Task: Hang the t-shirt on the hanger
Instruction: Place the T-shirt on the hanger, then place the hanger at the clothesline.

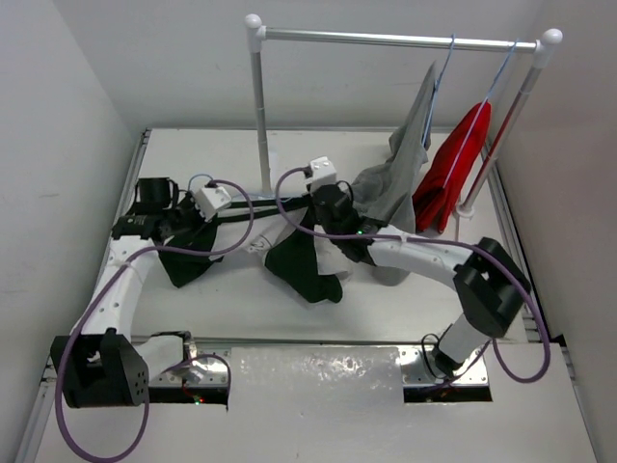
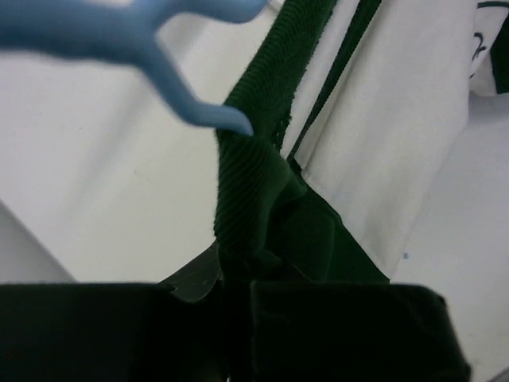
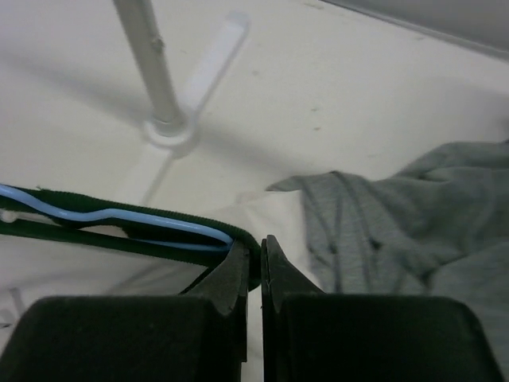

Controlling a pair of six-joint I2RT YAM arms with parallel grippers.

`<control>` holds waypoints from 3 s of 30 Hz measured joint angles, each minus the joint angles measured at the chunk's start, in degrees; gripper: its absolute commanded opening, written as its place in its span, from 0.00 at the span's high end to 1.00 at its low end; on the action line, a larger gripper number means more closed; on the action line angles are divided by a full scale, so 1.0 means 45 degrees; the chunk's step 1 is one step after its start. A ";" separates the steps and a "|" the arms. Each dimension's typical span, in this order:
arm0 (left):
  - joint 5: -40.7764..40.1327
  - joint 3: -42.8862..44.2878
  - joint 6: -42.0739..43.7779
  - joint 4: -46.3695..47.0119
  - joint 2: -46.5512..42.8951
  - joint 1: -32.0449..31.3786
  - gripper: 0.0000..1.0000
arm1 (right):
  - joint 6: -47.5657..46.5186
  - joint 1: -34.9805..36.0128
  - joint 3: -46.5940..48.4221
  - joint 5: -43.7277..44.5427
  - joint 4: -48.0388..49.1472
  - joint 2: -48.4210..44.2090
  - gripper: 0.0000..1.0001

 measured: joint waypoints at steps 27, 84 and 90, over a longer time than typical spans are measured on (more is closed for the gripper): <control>0.0976 -0.0180 -0.0641 0.0792 0.0024 -0.1817 1.00 | -0.4760 0.0957 0.1991 -0.5251 -0.2123 0.0189 0.41; 0.6353 0.3818 0.0461 -0.1987 0.0520 0.2317 0.23 | -0.5061 -0.1205 0.1885 -0.7912 -0.6630 -0.4682 1.00; 0.6353 0.2341 0.0335 -0.1141 0.1180 0.2103 0.11 | -0.4993 -0.1205 0.1899 -0.7776 -0.6936 -0.5119 1.00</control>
